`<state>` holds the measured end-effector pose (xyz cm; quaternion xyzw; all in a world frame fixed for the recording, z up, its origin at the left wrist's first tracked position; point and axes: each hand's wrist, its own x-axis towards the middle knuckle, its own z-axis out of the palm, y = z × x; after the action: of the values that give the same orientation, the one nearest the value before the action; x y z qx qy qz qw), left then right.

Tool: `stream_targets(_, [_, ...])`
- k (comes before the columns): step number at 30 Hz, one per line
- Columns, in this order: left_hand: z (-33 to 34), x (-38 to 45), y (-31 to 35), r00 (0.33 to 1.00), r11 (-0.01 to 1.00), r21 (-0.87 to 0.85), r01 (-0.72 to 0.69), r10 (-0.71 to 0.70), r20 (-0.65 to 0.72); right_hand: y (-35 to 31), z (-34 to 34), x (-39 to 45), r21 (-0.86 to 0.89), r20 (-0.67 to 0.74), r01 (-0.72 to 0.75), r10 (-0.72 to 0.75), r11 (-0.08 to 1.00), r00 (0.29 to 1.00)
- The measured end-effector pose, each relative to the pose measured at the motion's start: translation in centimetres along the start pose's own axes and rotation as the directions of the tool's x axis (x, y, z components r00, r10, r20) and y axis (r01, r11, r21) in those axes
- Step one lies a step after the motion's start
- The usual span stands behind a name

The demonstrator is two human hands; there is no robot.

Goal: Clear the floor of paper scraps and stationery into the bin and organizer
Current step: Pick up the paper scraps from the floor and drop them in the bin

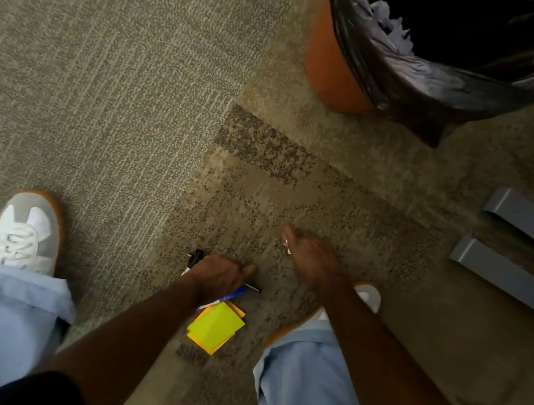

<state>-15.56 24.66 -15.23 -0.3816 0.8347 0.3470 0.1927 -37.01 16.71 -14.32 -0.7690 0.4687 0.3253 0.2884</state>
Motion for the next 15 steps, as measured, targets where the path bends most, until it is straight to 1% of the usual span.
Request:
stream_targets(2, [-0.3,-0.1,0.2,0.999,1.000,-0.002,-0.009,0.009,-0.042,0.5,0.2,-0.3,0.075,-0.013,-0.013,0.014,0.997,1.000])
stream_targets(3, [-0.8,-0.2,0.2,0.999,1.000,-0.027,0.008,-0.009,-0.051,0.7,0.0,-0.6,0.113,-0.067,-0.015,0.023,0.994,0.997])
stream_targets(4, [-1.3,-0.4,0.3,0.997,0.996,-0.080,0.035,-0.039,-0.060,0.6,-0.4,-1.0,0.138,-0.151,-0.023,0.044,0.990,0.988])
stream_targets(5, [-2.1,-0.6,0.4,0.994,0.983,-0.165,0.077,-0.088,-0.060,0.7,-0.6,-1.4,0.203,-0.208,-0.028,0.071,0.979,0.975])
stream_targets(6, [-3.1,-1.0,0.3,0.987,0.956,-0.262,0.129,-0.148,-0.057,0.4,-1.5,-2.1,0.275,-0.238,-0.052,0.120,0.960,0.964])
stream_targets(7, [-4.3,-1.4,0.2,0.976,0.920,-0.351,0.176,-0.209,-0.058,0.3,-2.4,-2.8,0.309,-0.254,-0.080,0.164,0.948,0.953])
stream_targets(9, [-7.3,-2.4,-0.1,0.950,0.856,-0.459,0.237,-0.304,-0.077,0.3,-4.3,-4.3,0.361,-0.263,-0.149,0.253,0.921,0.931])
stream_targets(10, [-9.2,-2.8,-0.3,0.938,0.836,-0.490,0.248,-0.334,-0.095,0.2,-5.5,-5.0,0.390,-0.280,-0.153,0.275,0.908,0.920])
stream_targets(11, [-11.1,-3.2,-0.6,0.930,0.825,-0.510,0.244,-0.348,-0.117,0.1,-6.9,-5.8,0.431,-0.344,-0.134,0.299,0.893,0.890])
stream_targets(13, [-15.7,-3.6,-0.9,0.911,0.818,-0.541,0.197,-0.357,-0.207,-0.8,-11.0,-7.4,0.554,-0.474,-0.050,0.365,0.831,0.801])
stream_targets(15, [-21.3,-3.5,-1.2,0.849,0.773,-0.624,0.112,-0.401,-0.343,-1.2,-15.7,-8.5,0.691,-0.562,0.087,0.457,0.718,0.690])
